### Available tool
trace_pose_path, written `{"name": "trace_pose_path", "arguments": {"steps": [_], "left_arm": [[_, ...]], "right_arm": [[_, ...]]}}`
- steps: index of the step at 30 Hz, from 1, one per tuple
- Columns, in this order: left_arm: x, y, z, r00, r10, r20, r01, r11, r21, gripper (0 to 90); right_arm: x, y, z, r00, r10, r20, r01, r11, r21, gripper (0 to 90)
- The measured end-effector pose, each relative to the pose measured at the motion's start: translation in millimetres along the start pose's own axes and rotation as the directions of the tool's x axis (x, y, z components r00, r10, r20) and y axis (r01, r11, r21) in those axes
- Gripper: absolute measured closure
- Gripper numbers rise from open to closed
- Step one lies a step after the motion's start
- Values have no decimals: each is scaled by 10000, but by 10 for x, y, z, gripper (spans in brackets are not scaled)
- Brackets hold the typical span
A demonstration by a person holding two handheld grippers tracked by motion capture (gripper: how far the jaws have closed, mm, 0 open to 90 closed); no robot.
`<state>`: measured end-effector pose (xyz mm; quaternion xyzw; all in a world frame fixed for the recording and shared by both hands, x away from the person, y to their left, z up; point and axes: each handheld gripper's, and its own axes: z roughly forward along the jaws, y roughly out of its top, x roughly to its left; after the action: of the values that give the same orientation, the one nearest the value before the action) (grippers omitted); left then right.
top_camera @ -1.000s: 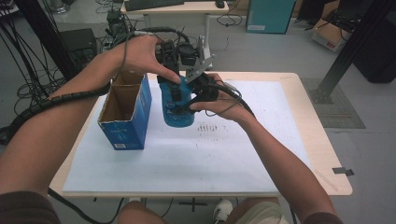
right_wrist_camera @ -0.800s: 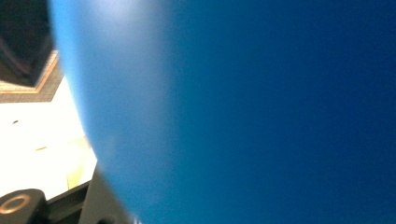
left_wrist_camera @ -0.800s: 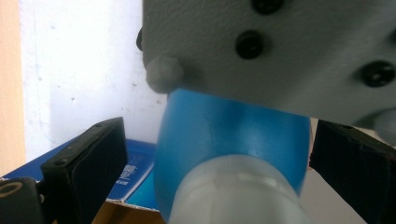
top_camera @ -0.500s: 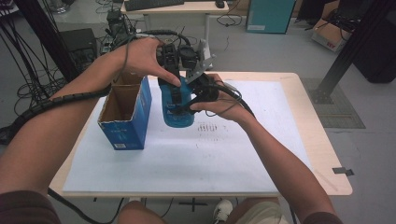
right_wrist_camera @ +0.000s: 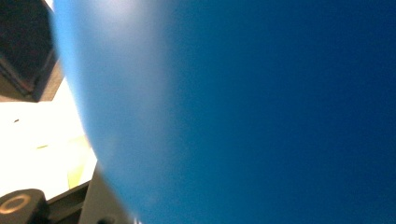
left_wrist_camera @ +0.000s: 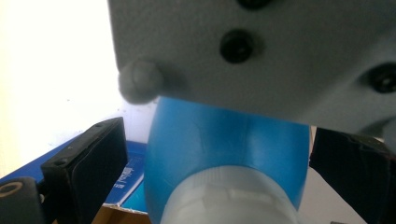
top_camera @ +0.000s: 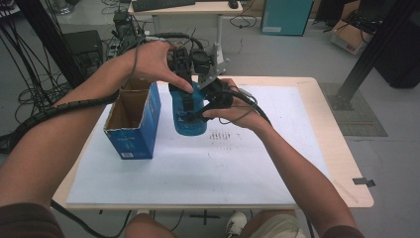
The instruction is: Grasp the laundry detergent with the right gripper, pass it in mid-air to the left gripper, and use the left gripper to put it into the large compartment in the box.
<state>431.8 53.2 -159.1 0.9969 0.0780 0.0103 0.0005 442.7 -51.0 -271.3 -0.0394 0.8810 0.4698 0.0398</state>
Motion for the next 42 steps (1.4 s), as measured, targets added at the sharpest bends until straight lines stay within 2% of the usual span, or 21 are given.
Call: {"name": "trace_pose_path", "arguments": {"steps": [5,10,11,13,16,20,23,24,25,26,28,29,34,35,37,38,39,40,41,42], "left_arm": [[1,2,-7,10000,-1,59,1,10000,95,46],[7,6,-4,9999,63,83,-64,9999,92,46],[1,4,5,9999,95,-42,-95,9999,39,46],[4,10,-8,10000,81,52,-82,9999,118,46],[11,12,-15,9999,102,48,-102,9999,19,43],[-3,13,3,10000,34,-13,-34,10000,24,46],[2,1,9,9999,141,-83,-141,9999,22,44],[4,2,3,10000,98,-11,-98,9999,62,44],[-59,-12,55,9970,-771,-21,768,9946,-700,44],[-50,-10,34,9976,-677,162,686,9960,-572,44],[-46,-15,28,9984,-548,159,556,9969,-557,44],[-55,-12,27,9976,-669,198,680,9959,-600,44],[-62,-6,13,9976,-663,198,674,9958,-620,44],[-58,-7,10,9985,-531,108,537,9968,-584,44],[-67,1,5,9980,-615,110,621,9959,-659,45],[-60,3,1,9987,-513,56,515,9965,-653,45],[-68,8,0,9980,-623,59,625,9955,-718,45],[-70,11,-3,9980,-623,101,629,9953,-737,45],[-70,12,-3,9981,-610,127,618,9953,-743,45],[-71,16,-2,9982,-599,74,603,9956,-721,45]], "right_arm": [[-14,-3,-20,9999,-160,50,161,9998,-111,439],[-18,-15,-30,9998,-182,39,182,9997,-149,439],[-19,-21,-34,9999,-149,37,150,9998,-163,439],[-20,-23,-35,9999,-143,32,143,9998,-147,439],[-35,-27,-32,9997,-231,8,231,9995,-230,439],[-21,-31,-41,10000,-86,4,86,9998,-187,439],[-22,-37,-41,10000,-72,-9,72,9998,-183,439],[-25,-38,-39,9999,-109,-10,108,9997,-202,439],[-25,-39,-38,9999,-125,-7,124,9997,-193,439],[-27,-40,-35,9999,-165,-11,164,9997,-191,439],[-29,-41,-30,9998,-209,-19,208,9996,-195,439],[-27,-40,-26,9998,-198,-34,197,9996,-196,439],[-21,-34,-20,9998,-186,-52,184,9995,-251,439],[-21,-32,-19,9998,-205,-52,203,9995,-261,439],[-19,-31,-19,9998,-184,-61,183,9995,-256,439],[-20,-31,-20,9998,-193,-63,191,9995,-261,439],[-24,-31,-21,9997,-212,-74,210,9994,-282,439],[-27,-33,-21,9997,-245,-20,244,9992,-306,439],[-77,-28,1,9960,-868,190,879,9937,-700,439],[-21,-34,-34,9999,-115,-64,114,9996,-240,439]]}}
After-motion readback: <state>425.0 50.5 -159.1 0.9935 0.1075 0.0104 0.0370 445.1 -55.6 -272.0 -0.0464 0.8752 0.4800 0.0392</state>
